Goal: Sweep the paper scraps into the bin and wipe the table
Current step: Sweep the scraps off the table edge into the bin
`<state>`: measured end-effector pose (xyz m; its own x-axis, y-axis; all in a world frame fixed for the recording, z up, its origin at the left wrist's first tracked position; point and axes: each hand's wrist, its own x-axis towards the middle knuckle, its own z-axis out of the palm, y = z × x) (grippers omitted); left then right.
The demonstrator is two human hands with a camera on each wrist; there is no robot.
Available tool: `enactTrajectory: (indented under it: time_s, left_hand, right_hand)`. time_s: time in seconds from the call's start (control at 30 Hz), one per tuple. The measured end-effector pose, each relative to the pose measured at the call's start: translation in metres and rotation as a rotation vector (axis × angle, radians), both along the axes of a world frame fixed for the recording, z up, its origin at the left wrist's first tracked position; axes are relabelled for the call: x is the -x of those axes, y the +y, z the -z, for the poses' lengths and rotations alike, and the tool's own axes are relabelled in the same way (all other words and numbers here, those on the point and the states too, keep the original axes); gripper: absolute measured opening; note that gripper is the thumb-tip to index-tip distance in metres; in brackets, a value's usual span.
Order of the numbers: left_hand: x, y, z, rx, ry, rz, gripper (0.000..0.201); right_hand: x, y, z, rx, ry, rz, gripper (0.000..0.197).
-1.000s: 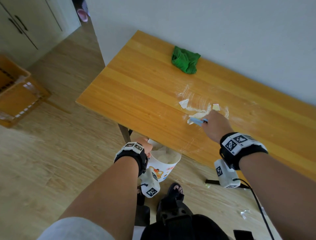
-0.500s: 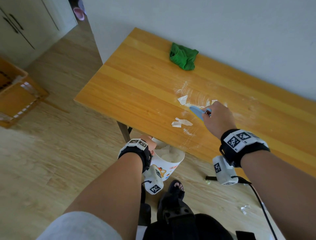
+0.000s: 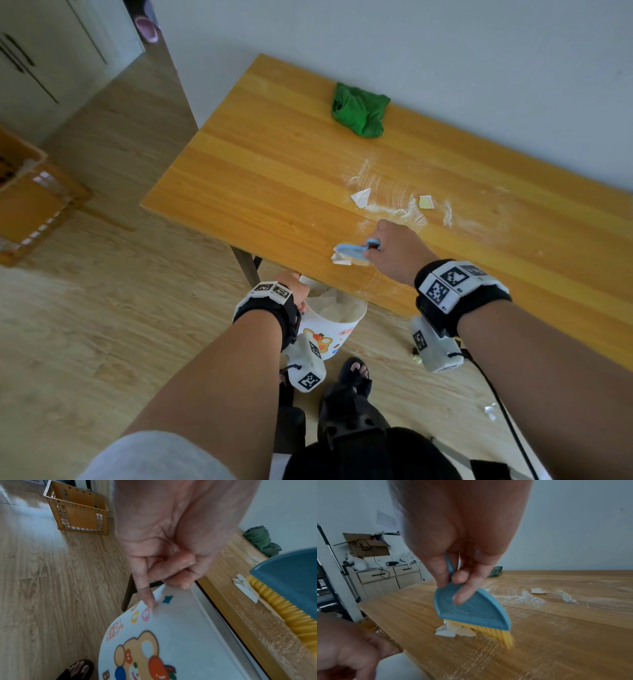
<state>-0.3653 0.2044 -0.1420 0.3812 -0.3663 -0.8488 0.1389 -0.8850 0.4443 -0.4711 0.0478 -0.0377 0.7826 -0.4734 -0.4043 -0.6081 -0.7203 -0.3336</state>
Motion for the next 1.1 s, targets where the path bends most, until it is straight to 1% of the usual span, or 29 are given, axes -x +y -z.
enactTrajectory:
  time_s: [0.13,0.27,0.33,0.4,0.47,0.57,0.7,0.8,0.9,1.0,1.1]
  left_hand:
    - [0.000,-0.002,0.000,0.000,0.001,0.012,0.057]
    - [0.000,-0.001,0.000,-0.001,-0.001,0.017,0.058]
    - [0.000,0.000,0.000,0.002,-0.005,0.030,0.056]
    - [0.000,-0.001,-0.001,0.002,-0.008,0.045,0.053]
    - [-0.001,-0.002,-0.002,-0.005,-0.011,0.051,0.051]
    - [0.000,-0.002,-0.002,-0.008,-0.015,0.042,0.054]
    - [-0.002,-0.001,-0.003,0.001,0.011,0.008,0.060]
    - [-0.003,-0.002,-0.004,-0.009,0.015,0.011,0.059]
    - [-0.002,-0.003,-0.004,-0.020,0.012,-0.017,0.058]
    - [-0.001,-0.003,-0.003,-0.031,0.028,-0.031,0.058]
    - [0.000,-0.002,-0.002,-0.035,0.023,-0.061,0.058]
  right_hand:
    - [0.002,0.009,-0.002,-0.148,-0.011,0.052,0.019]
    - [0.002,0.017,-0.005,-0.134,0.037,-0.006,0.017]
    - [0.002,0.019,-0.008,-0.157,0.026,-0.025,0.013]
    - [0.002,0.021,-0.010,-0.176,0.005,-0.039,0.016]
    - [0.004,0.022,-0.010,-0.185,-0.006,-0.037,0.008]
    - [0.007,0.020,-0.012,-0.176,-0.058,0.002,0.016]
    - [0.010,0.004,-0.023,-0.095,-0.215,0.109,0.015]
    - [0.014,-0.019,-0.029,0.039,-0.298,0.232,0.023]
    - [0.018,-0.047,-0.028,0.142,-0.259,0.338,0.029]
    - [0.021,-0.072,-0.021,0.256,-0.174,0.377,0.029]
    - [0.024,-0.094,-0.012,0.340,-0.136,0.420,0.027]
